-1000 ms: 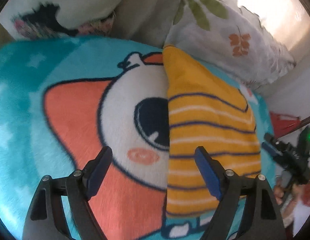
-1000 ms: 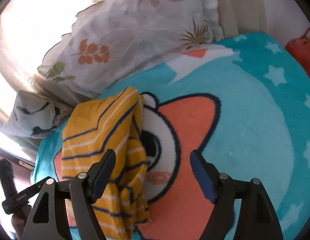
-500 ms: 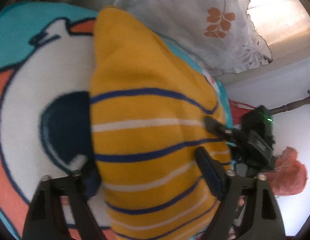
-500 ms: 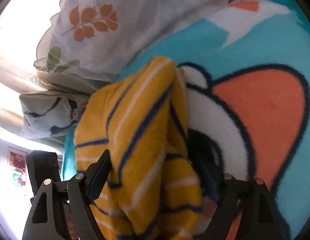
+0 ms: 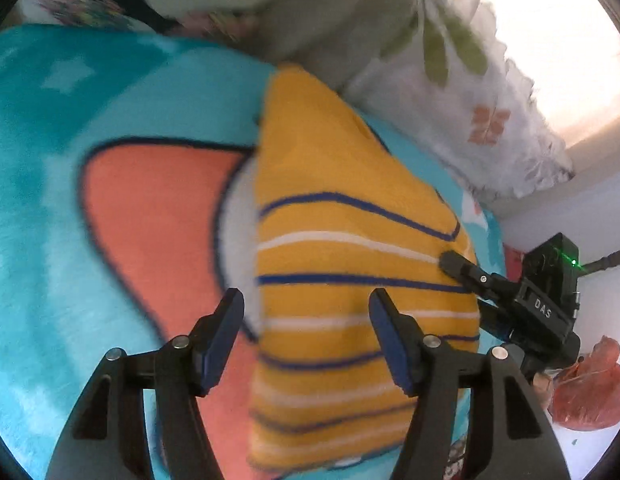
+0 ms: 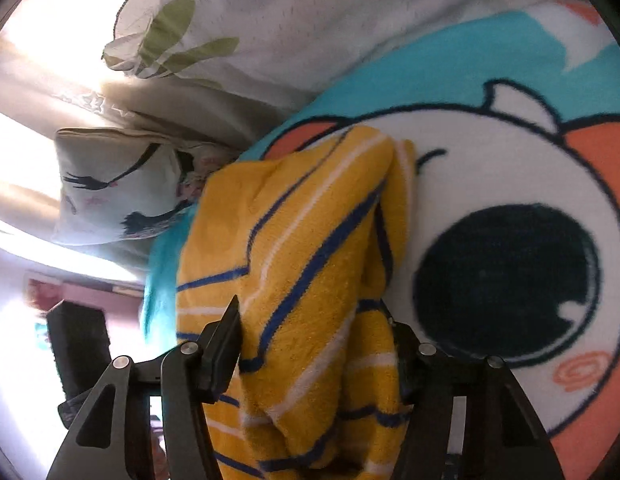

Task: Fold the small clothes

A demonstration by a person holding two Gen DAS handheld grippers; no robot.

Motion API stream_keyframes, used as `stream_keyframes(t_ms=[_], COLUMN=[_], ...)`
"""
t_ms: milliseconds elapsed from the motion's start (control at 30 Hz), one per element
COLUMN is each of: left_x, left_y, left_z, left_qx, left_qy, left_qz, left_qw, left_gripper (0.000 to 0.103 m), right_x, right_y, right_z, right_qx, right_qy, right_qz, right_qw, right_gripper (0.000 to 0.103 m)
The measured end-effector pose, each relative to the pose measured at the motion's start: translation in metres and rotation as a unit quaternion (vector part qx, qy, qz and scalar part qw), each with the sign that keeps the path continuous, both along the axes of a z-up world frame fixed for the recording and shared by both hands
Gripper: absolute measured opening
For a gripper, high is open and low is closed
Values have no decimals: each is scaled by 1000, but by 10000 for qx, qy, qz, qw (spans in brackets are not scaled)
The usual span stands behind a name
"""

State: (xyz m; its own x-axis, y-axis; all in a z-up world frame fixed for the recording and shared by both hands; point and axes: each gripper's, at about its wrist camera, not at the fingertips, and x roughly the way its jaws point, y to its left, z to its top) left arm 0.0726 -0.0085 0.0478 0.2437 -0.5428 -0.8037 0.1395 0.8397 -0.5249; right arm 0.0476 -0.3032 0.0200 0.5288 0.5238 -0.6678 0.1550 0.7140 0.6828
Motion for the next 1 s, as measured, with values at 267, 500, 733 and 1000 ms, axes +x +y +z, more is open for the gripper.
stream_keyframes(t_ms=[267, 500, 733, 1000], left_x=[-27, -36, -47, -44], left_y=[29, 33, 47, 66], left_z=[10, 5, 21, 32], left_qx=[385, 390, 684, 447], left_qy=[-302, -407, -995, -1229], left_qz=[416, 259, 427, 707], left_qw=[9979, 9981, 9918, 9889], left_gripper=[75, 75, 75, 86], right_x=[-31, 14, 44, 31], right_y=[31, 66, 41, 158], right_z=[92, 50, 35, 50], right_qx=[-2029, -2538, -2748, -2904], right_qy=[-911, -326, 103, -574], right_qz=[-230, 533, 98, 1737], right_qw=[9747, 9652, 9614, 9393], right_gripper=[67, 36, 49, 33])
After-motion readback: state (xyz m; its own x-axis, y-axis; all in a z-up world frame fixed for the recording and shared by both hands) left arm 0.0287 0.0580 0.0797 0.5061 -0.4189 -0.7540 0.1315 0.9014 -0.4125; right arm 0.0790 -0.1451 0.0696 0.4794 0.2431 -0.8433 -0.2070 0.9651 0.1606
